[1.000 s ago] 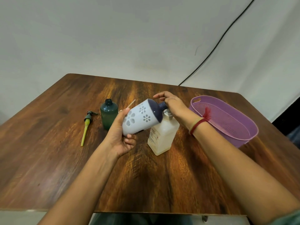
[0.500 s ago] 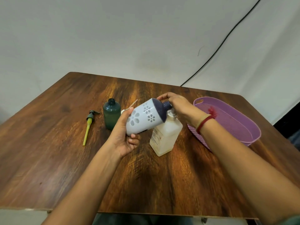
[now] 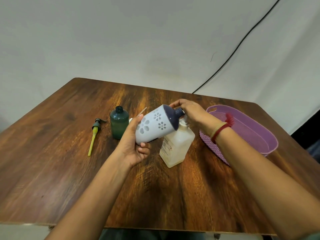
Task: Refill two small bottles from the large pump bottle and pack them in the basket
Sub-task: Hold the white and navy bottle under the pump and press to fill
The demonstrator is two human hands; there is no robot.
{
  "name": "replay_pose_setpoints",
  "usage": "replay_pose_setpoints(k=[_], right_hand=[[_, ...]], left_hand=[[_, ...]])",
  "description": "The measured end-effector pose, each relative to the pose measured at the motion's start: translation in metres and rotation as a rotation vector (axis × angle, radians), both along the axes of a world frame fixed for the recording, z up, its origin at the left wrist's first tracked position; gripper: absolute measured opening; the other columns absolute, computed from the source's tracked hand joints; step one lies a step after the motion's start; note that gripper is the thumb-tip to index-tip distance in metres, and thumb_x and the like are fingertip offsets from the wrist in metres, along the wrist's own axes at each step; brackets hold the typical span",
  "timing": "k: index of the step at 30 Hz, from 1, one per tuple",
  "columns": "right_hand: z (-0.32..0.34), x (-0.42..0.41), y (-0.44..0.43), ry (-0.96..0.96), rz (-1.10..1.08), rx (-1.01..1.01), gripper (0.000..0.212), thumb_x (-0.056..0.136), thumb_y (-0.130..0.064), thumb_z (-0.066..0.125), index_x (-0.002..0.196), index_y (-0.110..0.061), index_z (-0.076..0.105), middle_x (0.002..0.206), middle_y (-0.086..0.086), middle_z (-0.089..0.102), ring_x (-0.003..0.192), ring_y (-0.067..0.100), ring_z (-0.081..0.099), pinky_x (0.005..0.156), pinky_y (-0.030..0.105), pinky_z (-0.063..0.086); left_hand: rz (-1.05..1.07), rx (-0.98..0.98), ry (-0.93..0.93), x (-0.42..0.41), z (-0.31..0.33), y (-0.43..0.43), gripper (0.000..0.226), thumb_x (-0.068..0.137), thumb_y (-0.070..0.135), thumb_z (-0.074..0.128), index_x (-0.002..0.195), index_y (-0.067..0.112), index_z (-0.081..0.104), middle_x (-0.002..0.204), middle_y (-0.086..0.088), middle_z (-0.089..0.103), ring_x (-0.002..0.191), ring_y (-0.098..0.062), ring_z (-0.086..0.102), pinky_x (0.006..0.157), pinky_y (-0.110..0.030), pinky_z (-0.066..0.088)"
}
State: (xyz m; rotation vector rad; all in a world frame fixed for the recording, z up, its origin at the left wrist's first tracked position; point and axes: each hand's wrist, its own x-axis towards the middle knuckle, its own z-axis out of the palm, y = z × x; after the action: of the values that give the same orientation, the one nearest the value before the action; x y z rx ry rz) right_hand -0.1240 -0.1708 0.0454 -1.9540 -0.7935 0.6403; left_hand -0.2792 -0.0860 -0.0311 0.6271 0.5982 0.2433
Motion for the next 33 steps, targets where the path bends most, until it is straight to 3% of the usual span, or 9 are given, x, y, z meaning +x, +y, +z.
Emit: replay_pose_setpoints(k=[5,10,12,16,20,31,33], right_hand=[[-0.018,-0.003,0.002,0.025,-0.070,0.073,0.033,0.092,0.004,0.033,0.106,-0.005,0.061,0.095,-0.004,0.051,0.078,0.003,0.047,0.051,0.008,0.041],[-0.001,-0.001,0.005,0.009,-0.044,-0.010,0.033,0.095,-0.001,0.032,0.081,-0.018,0.056,0.094,-0.002,0.051,0.079,0.008,0.048,0.060,0.017,0.040],[0.000,0.002,0.003,0.007,-0.012,-0.015,0.032,0.095,0.000,0.031,0.084,-0.016,0.056,0.092,-0.002,0.052,0.079,0.008,0.048,0.060,0.018,0.041],[-0.016,0.005,-0.002,-0.022,-0.006,0.059,0.031,0.093,0.002,0.030,0.101,-0.011,0.057,0.112,0.005,0.051,0.078,0.007,0.046,0.048,0.008,0.040],[-0.012,0.004,0.001,-0.027,-0.012,0.053,0.033,0.092,0.003,0.030,0.106,-0.009,0.058,0.123,0.009,0.050,0.084,0.007,0.047,0.060,0.015,0.040],[-0.020,0.002,0.001,0.025,0.018,0.086,0.034,0.093,0.003,0.030,0.106,-0.006,0.060,0.108,0.003,0.054,0.083,0.007,0.050,0.061,0.014,0.044],[-0.011,0.003,0.001,0.018,0.026,0.062,0.034,0.094,0.002,0.030,0.107,-0.006,0.060,0.104,0.002,0.053,0.080,0.007,0.049,0.055,0.011,0.043]], left_hand=[[0.005,0.002,0.035,-0.002,-0.004,0.000,0.037,0.076,0.054,0.064,0.081,0.018,0.059,0.074,-0.004,0.059,0.031,-0.003,0.037,0.031,-0.008,0.029],[-0.008,-0.002,-0.002,-0.003,0.000,0.001,0.037,0.076,0.054,0.065,0.083,0.018,0.060,0.078,-0.004,0.059,0.032,-0.003,0.037,0.032,-0.008,0.029],[-0.014,0.014,-0.016,-0.002,0.001,0.002,0.037,0.076,0.054,0.064,0.085,0.018,0.060,0.078,-0.005,0.060,0.032,-0.003,0.037,0.032,-0.008,0.029],[0.000,0.040,0.004,0.000,-0.002,0.001,0.036,0.078,0.053,0.063,0.085,0.018,0.060,0.075,-0.004,0.060,0.032,-0.002,0.036,0.031,-0.008,0.029],[-0.002,0.003,-0.001,-0.001,-0.001,0.000,0.036,0.079,0.053,0.063,0.083,0.018,0.059,0.074,-0.004,0.060,0.030,-0.003,0.037,0.030,-0.008,0.029],[0.018,0.001,0.021,-0.001,-0.004,-0.001,0.034,0.078,0.053,0.063,0.081,0.019,0.058,0.074,-0.004,0.058,0.030,-0.003,0.034,0.030,-0.008,0.027],[0.011,-0.018,0.007,0.000,-0.003,-0.003,0.034,0.078,0.053,0.063,0.081,0.019,0.058,0.074,-0.003,0.059,0.030,-0.003,0.034,0.029,-0.008,0.028]])
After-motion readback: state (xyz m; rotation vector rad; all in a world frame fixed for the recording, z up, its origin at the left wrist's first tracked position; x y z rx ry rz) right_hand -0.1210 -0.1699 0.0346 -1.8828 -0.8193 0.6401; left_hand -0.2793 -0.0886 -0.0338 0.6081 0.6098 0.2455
